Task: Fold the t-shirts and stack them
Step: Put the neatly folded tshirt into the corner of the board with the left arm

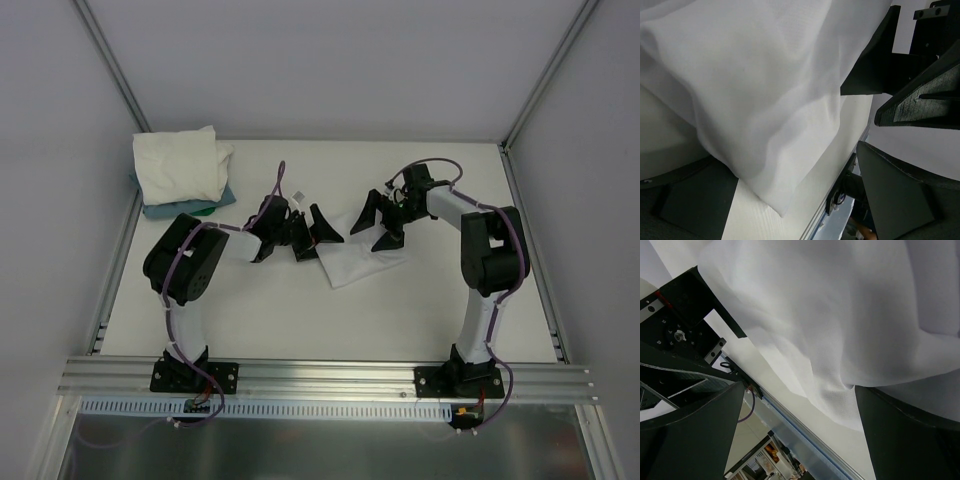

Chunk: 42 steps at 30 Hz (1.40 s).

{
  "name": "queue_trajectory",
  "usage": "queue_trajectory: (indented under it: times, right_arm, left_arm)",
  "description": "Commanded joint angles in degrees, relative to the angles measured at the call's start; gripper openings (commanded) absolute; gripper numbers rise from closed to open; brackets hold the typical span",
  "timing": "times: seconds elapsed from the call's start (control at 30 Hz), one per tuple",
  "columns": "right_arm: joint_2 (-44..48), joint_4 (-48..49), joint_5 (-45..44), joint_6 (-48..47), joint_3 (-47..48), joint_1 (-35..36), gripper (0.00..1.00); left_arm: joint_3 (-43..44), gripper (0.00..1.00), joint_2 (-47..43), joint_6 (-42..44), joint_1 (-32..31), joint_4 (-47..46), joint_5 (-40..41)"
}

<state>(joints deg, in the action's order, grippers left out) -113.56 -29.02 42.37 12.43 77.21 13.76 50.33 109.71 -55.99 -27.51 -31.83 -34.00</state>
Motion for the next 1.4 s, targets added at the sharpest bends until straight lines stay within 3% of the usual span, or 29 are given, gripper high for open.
queue_trajectory:
  times: [0.0, 0.53, 0.8, 1.13, 1.37]
  right_arm:
    - [-0.1, -0.5, 0.9, -0.4, 1.5, 0.1, 1.0]
    - [0.6, -0.9, 0.3, -0.9, 0.3, 0.1, 0.99]
    - [1.2, -0.1, 0.2, -1.1, -1.3, 0.1, 0.99]
    - [1.5, 0.1, 0.3, -1.2, -1.4, 0.1, 1.0]
    - [2.3, -0.6, -0.1, -1.4, -1.3, 0.1, 0.99]
  left_arm:
    - [1.3, 0.99, 3.1, 2.5, -1.5, 5.6, 2.4]
    - [3.0, 0.99, 3.0, 5.2, -1.7, 9.4, 0.8]
    - [1.1, 0.99, -4.0, 13.3, -1.1, 21.4, 2.5]
    - [-5.8, 0.99, -6.2, 9.8, -1.3, 17.4, 3.5]
    - [-4.7, 0.99, -0.4, 7.2, -2.2, 11.8, 3.9]
